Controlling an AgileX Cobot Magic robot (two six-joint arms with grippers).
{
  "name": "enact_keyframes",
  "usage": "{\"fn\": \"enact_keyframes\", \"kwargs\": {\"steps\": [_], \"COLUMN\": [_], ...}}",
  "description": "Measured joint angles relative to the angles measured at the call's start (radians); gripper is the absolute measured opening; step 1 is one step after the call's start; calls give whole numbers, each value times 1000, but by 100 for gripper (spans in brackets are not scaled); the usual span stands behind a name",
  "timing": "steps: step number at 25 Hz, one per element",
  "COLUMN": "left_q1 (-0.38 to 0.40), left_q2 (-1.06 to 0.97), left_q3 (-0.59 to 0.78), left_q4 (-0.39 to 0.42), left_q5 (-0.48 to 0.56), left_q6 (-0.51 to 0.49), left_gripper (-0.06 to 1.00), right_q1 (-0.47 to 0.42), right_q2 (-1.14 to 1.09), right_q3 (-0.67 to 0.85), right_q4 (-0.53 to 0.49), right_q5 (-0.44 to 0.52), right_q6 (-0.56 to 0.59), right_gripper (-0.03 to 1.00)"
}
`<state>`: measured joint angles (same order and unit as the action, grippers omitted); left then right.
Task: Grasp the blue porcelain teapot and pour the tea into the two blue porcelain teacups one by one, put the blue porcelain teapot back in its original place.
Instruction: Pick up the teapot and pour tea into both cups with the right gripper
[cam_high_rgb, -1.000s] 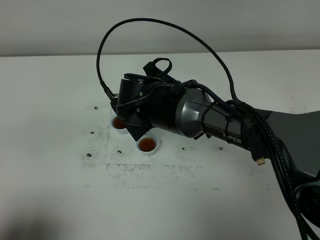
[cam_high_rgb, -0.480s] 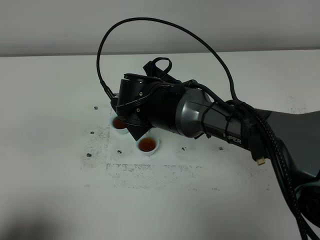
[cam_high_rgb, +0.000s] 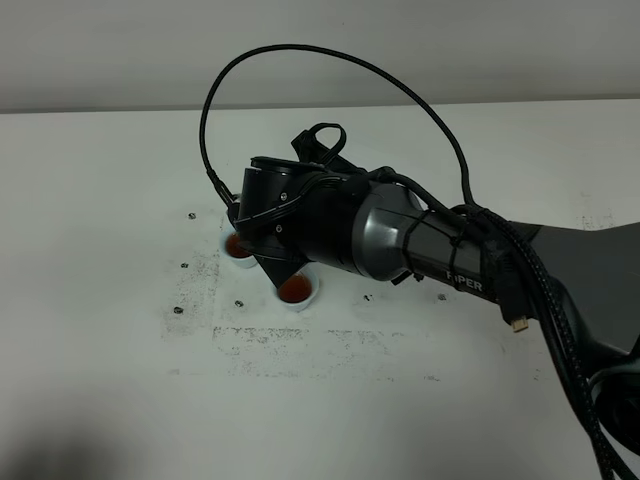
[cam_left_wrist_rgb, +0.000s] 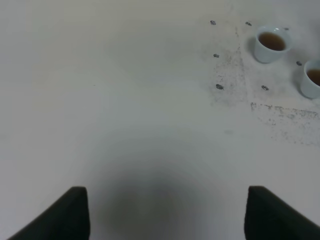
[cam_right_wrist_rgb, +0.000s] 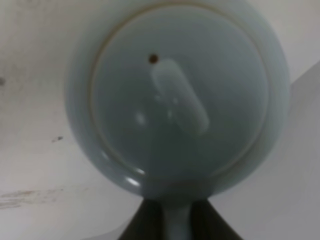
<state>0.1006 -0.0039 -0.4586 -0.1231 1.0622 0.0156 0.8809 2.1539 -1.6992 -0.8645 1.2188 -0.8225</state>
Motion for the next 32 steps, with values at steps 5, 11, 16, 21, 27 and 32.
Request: {"fn": "enact_keyframes", "kwargs": {"steps": [5,11,16,21,27,32], "left_q1": [0,0,0,0,0,0], "left_q2": [0,0,0,0,0,0], "left_q3": [0,0,0,0,0,0], "left_q4": [0,0,0,0,0,0], "left_q5": [0,0,0,0,0,0], "left_q6": [0,0,0,0,0,0], "left_gripper": [62,62,62,62,62,62], "right_q1": [5,19,20,20,20,20], "right_q2": [0,0,0,0,0,0], "right_q3": [0,0,0,0,0,0], "right_q4": [-5,-19,-25,-25,-30,-32], "right_q5": [0,-3,-3,-3,-3,-3], "right_q6": [7,22,26,27,30,30], "right_gripper": [4,4,4,4,4,4]}}
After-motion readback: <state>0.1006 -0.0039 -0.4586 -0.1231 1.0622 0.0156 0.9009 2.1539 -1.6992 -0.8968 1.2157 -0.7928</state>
